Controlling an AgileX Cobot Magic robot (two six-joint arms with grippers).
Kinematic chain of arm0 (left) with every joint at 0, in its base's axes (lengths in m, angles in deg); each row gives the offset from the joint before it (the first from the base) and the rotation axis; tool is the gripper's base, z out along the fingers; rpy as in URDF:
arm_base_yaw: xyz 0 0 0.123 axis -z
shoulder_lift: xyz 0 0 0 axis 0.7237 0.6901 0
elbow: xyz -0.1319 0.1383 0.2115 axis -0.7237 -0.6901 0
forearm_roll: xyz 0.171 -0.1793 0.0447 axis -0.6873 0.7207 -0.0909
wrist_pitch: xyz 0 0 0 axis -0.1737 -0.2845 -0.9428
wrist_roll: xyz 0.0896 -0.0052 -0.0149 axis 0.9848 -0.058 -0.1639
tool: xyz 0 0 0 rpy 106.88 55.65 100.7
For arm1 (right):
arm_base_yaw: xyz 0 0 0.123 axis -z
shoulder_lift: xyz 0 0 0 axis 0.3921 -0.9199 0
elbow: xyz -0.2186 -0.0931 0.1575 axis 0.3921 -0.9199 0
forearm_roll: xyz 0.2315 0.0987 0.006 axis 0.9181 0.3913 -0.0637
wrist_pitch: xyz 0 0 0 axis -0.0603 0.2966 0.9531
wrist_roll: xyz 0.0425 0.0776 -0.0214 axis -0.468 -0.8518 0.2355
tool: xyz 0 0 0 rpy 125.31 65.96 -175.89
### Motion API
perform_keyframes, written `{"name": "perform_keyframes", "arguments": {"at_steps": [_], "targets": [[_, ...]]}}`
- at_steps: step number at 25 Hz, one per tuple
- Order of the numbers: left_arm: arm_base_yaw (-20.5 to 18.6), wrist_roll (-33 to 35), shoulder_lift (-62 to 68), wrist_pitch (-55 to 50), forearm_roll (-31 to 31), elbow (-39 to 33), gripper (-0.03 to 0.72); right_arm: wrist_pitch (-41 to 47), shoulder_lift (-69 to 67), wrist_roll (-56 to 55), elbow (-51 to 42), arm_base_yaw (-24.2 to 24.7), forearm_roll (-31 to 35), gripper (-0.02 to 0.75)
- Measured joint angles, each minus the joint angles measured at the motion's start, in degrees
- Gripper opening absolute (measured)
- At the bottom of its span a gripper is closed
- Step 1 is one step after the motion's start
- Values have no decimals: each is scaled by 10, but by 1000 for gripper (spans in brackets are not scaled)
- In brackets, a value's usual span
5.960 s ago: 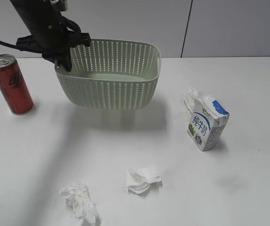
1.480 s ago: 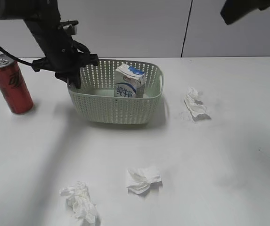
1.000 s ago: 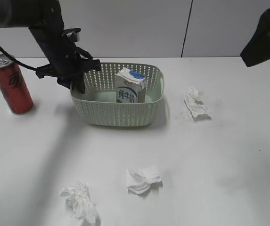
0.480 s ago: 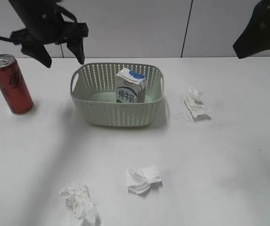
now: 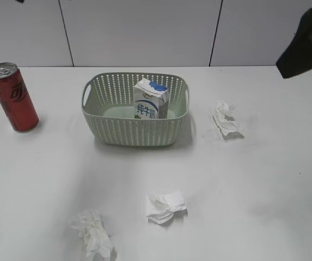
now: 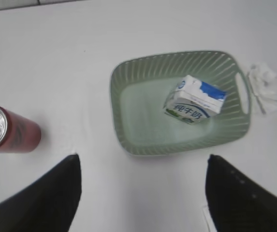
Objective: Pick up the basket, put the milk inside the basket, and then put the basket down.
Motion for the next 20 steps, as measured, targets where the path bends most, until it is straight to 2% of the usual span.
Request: {"name": "perform_keyframes", "arguments": {"at_steps": [4,6,17,20], "targets": [[26,1,-84,0,-1,-46,589,12,60,-8,-36,0,0,591],[34,1,-135,-1,0,-99,587,22,106,-15,-67,0,0,591],[38,2,-485,19,-31,-508,584,18,405,-25,-278,0,-10,591],[38,7,-574,40,-31,-589,584,17,482,-24,-334,0,-11,591]]}}
